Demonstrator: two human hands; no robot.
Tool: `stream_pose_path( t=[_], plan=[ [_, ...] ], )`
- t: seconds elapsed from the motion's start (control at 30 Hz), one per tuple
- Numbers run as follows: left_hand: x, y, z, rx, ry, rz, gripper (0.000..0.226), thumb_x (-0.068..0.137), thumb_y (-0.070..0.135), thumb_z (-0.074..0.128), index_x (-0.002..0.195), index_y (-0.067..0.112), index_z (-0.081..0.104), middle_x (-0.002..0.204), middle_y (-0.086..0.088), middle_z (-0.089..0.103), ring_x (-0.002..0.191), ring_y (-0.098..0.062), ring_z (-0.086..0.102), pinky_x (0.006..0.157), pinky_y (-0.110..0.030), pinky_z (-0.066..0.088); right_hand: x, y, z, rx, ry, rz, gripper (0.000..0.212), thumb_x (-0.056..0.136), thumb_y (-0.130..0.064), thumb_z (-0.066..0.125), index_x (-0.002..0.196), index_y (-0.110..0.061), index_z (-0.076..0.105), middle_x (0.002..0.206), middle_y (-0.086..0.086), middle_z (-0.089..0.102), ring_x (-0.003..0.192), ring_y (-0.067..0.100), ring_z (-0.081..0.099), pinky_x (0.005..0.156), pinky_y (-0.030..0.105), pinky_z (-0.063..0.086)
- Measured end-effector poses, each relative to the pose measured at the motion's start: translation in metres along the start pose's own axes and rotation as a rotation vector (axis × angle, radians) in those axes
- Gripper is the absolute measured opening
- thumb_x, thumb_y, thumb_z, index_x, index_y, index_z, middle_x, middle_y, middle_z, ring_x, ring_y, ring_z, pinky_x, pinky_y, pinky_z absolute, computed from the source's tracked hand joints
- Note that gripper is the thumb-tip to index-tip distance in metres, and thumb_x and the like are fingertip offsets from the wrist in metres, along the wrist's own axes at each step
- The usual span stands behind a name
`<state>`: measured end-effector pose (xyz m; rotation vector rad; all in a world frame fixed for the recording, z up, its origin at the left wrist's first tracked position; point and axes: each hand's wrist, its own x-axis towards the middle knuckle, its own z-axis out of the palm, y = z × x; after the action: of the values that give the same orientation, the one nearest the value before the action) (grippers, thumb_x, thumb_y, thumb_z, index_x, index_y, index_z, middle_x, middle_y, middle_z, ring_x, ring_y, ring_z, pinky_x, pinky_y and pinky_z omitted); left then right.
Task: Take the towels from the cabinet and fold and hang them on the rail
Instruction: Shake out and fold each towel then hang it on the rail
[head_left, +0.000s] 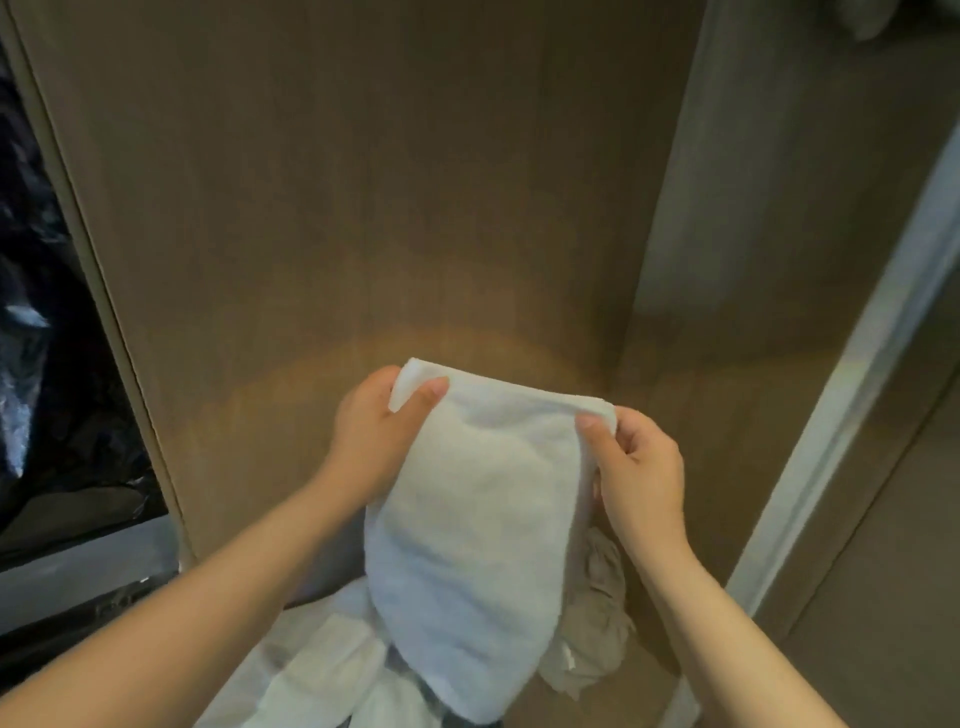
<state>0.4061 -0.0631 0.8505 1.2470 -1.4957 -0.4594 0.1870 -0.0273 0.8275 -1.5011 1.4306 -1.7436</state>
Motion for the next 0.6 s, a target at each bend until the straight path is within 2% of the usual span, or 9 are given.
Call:
stream_pose_path(
  t=[0.07,0.23,0.37,0.5,0.6],
  plan=[
    [0.019,0.032,-0.001,-0.033,0.071,0.056,0.027,0.091,0.040,0.062,0.091,0.014,0.068,0.089,0.000,0.069,0.087,-0.018,0.064,0.077,-0.036,0.050,0.035,-0.023,-0.011,-0.039,0.010,-0.100,0.016,0.097,-0.026,0.057,0.090,-0.019,0.069,0.075,-0.007,0.066,0.064,0.006,0.058,0.052,0.010,0.040],
    [0.056,0.101,-0.004,-0.056,0.181,0.203,0.040,0.088,0.045,0.062,0.084,0.005,0.061,0.084,-0.012,0.064,0.072,-0.023,0.058,0.066,-0.041,0.048,0.105,-0.077,-0.034,-0.040,0.054,-0.304,0.018,0.098,-0.022,0.054,0.087,-0.019,0.068,0.067,-0.009,0.060,0.061,0.006,0.055,0.053,0.007,0.039],
    [0.077,0.150,-0.009,-0.087,0.248,0.265,0.040,0.088,0.045,0.062,0.085,0.005,0.061,0.086,-0.010,0.065,0.080,-0.030,0.060,0.072,-0.048,0.051,0.145,-0.122,-0.048,0.013,0.058,-0.409,0.023,0.098,-0.022,0.054,0.077,-0.023,0.064,0.054,-0.013,0.055,0.050,0.001,0.051,0.048,0.008,0.037],
    [0.090,0.185,-0.019,-0.053,0.326,0.337,0.041,0.089,0.045,0.060,0.086,0.004,0.062,0.086,-0.010,0.066,0.080,-0.026,0.061,0.065,-0.037,0.049,0.169,-0.155,-0.059,0.017,0.077,-0.486,0.027,0.097,-0.023,0.055,0.071,-0.023,0.061,0.052,-0.010,0.053,0.049,0.002,0.049,0.047,0.010,0.035],
    [0.097,0.207,-0.028,-0.031,0.331,0.343,0.035,0.089,0.045,0.060,0.081,0.011,0.064,0.081,-0.002,0.067,0.076,-0.019,0.062,0.063,-0.033,0.046,0.180,-0.175,-0.066,-0.013,0.056,-0.477,0.027,0.097,-0.028,0.056,0.074,-0.017,0.065,0.047,-0.003,0.054,0.044,0.005,0.050,0.049,0.021,0.041]
  ],
)
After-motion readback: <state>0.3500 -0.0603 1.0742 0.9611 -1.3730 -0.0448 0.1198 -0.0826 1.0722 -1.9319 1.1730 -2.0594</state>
